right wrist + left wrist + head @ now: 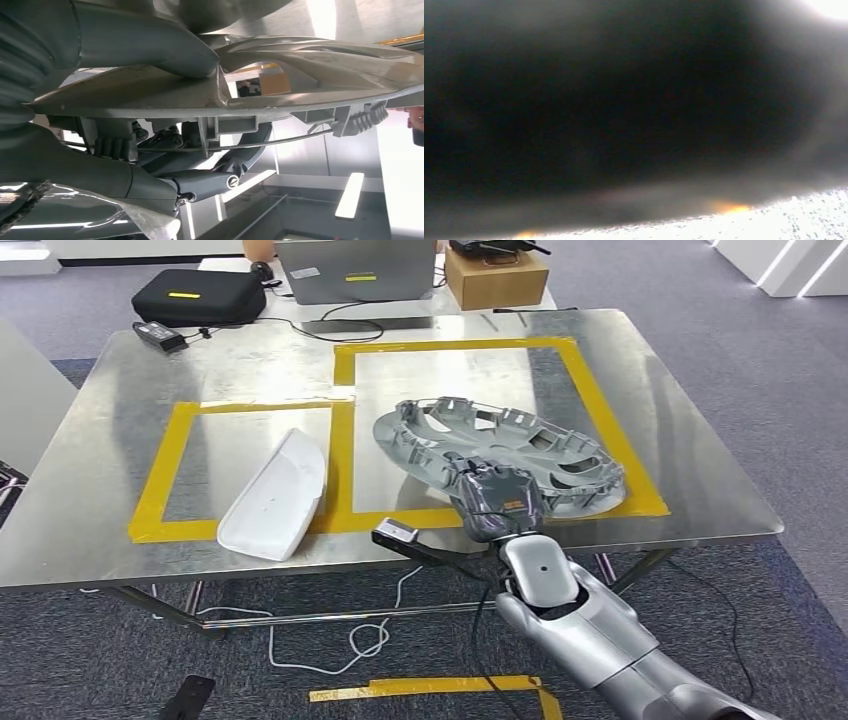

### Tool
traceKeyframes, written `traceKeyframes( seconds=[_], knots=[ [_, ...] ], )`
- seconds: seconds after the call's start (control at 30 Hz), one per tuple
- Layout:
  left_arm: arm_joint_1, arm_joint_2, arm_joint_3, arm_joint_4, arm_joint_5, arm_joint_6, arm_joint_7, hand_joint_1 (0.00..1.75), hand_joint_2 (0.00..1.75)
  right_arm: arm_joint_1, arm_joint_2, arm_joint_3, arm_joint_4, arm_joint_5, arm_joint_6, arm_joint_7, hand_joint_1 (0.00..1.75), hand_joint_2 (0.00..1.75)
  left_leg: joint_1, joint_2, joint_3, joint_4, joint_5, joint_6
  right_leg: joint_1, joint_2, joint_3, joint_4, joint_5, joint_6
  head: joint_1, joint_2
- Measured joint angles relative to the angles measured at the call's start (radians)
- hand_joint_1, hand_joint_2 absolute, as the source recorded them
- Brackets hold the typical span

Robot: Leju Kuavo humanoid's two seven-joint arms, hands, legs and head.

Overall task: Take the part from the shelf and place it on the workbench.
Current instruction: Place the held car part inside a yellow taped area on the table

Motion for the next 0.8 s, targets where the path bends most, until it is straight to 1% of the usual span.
traceKeyframes(
  seconds=[0.37, 0.63, 0.8],
  knots=[
    [-0.001, -0.002, 0.022, -0.009, -0.003, 0.004, 0.012, 0.00, 0.00, -0.052, -0.007, -0.069, 0.076, 0.027, 0.001, 0.044, 1.75, 1.75, 0.000, 0.000, 0.000, 0.000, 0.000, 0.000, 0.000, 0.000, 0.000, 0.000, 0.000, 0.000, 0.000, 0.000],
    [0.000, -0.005, 0.034, -0.015, -0.004, 0.007, 0.020, 0.00, 0.00, -0.074, -0.008, -0.075, 0.105, 0.031, 0.007, 0.065, 1.75, 1.75, 0.000, 0.000, 0.000, 0.000, 0.000, 0.000, 0.000, 0.000, 0.000, 0.000, 0.000, 0.000, 0.000, 0.000],
    [0.001, -0.007, 0.048, -0.015, -0.003, 0.010, 0.020, 0.00, 0.00, -0.086, -0.009, -0.068, 0.120, 0.031, 0.008, 0.060, 1.75, 1.75, 0.000, 0.000, 0.000, 0.000, 0.000, 0.000, 0.000, 0.000, 0.000, 0.000, 0.000, 0.000, 0.000, 0.000]
  ],
)
